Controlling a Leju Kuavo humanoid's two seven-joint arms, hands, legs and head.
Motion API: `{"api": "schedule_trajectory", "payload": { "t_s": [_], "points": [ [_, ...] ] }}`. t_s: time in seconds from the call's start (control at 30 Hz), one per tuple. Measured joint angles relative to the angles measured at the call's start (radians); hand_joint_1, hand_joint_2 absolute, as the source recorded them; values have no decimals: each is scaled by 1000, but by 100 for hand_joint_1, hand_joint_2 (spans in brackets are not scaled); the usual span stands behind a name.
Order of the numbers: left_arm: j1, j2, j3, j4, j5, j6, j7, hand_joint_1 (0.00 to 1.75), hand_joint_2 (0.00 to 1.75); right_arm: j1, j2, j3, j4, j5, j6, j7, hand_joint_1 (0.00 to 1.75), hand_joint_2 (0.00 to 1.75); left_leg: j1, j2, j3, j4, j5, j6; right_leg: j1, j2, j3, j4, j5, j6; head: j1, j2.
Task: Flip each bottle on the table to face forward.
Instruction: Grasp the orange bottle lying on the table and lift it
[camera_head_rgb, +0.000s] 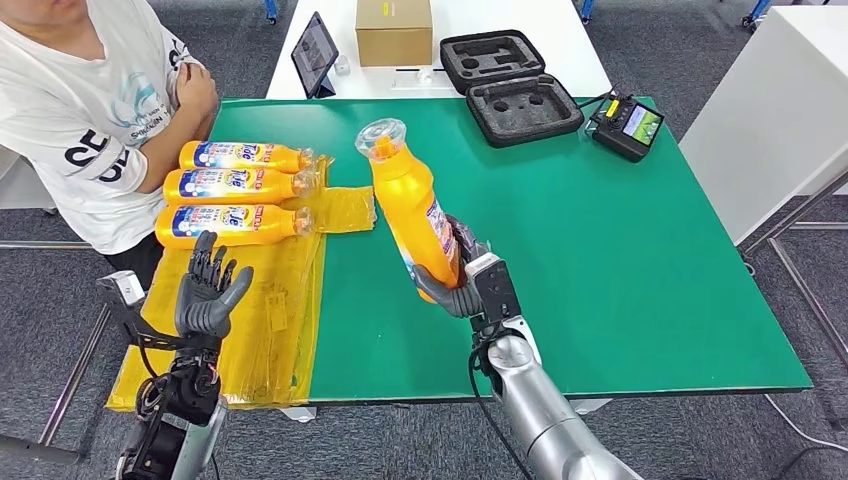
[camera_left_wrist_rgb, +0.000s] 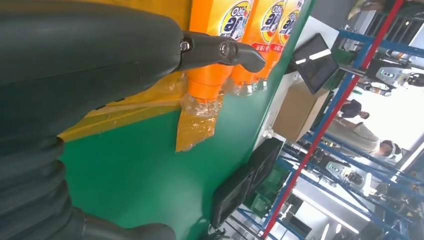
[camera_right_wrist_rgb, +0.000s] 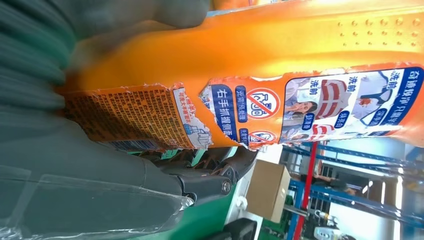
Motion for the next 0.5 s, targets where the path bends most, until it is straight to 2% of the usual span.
{"api": "schedule_trajectory", "payload": {
  "t_s": [0.13,0.3,0.5],
  "points": [
    [0,-9,-64,-9,-25,-40,24,0,175,-9,24,28,63,31,17,0,175,175,0,0,0,0,0,0,0,0,0,0,0,0,0,0],
    [-19,-22,-180,-24,-49,-42,32,0,175,-16,91,114,170,100,31,0,175,175,1,0,0,0,0,0,0,0,-1,0,0,0,0,0],
    [-44,-20,-242,-23,-30,-49,41,0,175,-34,131,205,238,88,40,19,175,175,1,0,0,0,0,0,0,0,-1,0,0,0,0,0]
  ]
}}
